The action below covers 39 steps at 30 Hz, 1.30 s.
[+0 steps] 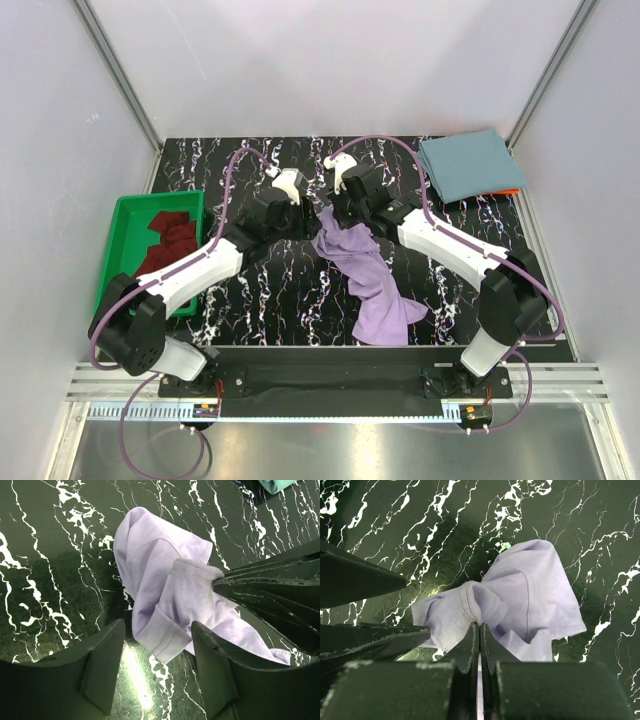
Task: Fold and stack the t-shirts
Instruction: Flatten the tshirt out
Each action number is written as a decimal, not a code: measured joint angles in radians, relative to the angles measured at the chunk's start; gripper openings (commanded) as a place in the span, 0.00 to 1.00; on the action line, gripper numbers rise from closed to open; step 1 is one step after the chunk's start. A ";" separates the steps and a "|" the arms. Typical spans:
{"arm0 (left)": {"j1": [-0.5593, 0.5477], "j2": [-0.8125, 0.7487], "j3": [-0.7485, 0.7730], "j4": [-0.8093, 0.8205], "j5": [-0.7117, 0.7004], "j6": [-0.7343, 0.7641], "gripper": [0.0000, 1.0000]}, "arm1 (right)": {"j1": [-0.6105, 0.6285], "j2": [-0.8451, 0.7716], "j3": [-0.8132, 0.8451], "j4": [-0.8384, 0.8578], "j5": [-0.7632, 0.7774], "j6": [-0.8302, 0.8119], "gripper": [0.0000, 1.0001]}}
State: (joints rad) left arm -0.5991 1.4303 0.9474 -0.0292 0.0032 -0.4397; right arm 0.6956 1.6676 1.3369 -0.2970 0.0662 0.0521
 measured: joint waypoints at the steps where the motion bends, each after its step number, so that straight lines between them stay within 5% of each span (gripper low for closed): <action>1: -0.002 0.002 0.002 0.000 0.000 0.000 0.52 | 0.000 0.000 0.000 0.000 0.000 0.001 0.00; 10: -0.010 0.005 0.002 -0.028 -0.005 0.011 0.32 | 0.000 0.000 0.000 0.000 0.000 0.002 0.00; 16: -0.010 0.005 0.002 -0.050 -0.012 0.012 0.01 | 0.000 0.001 0.000 0.000 0.000 0.003 0.00; 32: 0.068 -0.091 0.030 -0.239 -0.153 -0.022 0.00 | -0.070 0.000 0.010 -0.013 0.046 0.000 0.00; 39: 0.187 -0.183 0.085 -0.472 -0.260 -0.101 0.00 | -0.142 0.032 0.217 -0.050 0.053 -0.018 0.00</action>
State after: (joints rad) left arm -0.4126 1.2476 1.0325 -0.5011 -0.2565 -0.5411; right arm 0.5541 1.7000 1.5536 -0.3473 0.1188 0.0338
